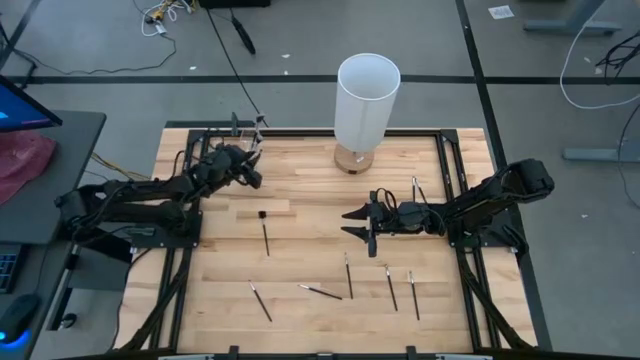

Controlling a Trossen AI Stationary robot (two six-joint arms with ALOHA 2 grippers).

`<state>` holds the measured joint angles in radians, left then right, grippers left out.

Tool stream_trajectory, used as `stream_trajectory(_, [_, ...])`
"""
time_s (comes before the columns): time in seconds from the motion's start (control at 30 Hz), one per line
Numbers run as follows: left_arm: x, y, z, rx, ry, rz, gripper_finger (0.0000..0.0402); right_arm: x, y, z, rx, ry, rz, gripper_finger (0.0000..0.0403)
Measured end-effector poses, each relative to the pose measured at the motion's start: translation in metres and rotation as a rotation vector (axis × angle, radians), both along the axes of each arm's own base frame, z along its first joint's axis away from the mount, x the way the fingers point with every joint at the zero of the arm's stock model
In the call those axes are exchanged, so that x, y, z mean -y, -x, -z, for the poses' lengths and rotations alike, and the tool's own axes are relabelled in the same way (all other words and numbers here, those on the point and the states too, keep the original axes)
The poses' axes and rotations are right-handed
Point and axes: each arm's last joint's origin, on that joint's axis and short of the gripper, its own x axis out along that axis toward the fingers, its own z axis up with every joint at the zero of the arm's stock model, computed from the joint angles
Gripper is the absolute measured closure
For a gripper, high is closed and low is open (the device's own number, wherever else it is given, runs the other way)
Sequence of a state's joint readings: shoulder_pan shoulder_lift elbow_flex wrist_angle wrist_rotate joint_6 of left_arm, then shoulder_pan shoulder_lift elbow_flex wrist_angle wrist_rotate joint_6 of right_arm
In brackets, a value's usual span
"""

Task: Put items in baskets/containers
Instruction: Put the black brow brush into the transparent organizer

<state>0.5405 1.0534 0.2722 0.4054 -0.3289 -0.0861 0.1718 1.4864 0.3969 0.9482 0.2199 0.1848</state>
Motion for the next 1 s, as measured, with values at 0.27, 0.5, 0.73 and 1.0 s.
stream_trajectory(0.27, [0.025,-0.039,-0.057,-0.156,0.011,0.162,0.0307,0.000,0.000,0.000,-0.001,0.005,0.001,0.0227])
stream_trajectory(0.5, [0.084,-0.059,-0.093,-0.099,0.077,0.382,0.0320,0.004,-0.001,0.000,-0.002,0.011,0.026,0.0227])
stream_trajectory(0.73, [0.144,-0.052,-0.085,-0.118,0.268,0.560,0.0333,0.009,-0.001,0.000,-0.007,0.036,0.041,0.0227])
stream_trajectory(1.0, [0.174,-0.030,-0.050,-0.137,0.743,0.404,0.0346,0.015,-0.002,0.001,-0.012,0.069,0.059,0.0227])
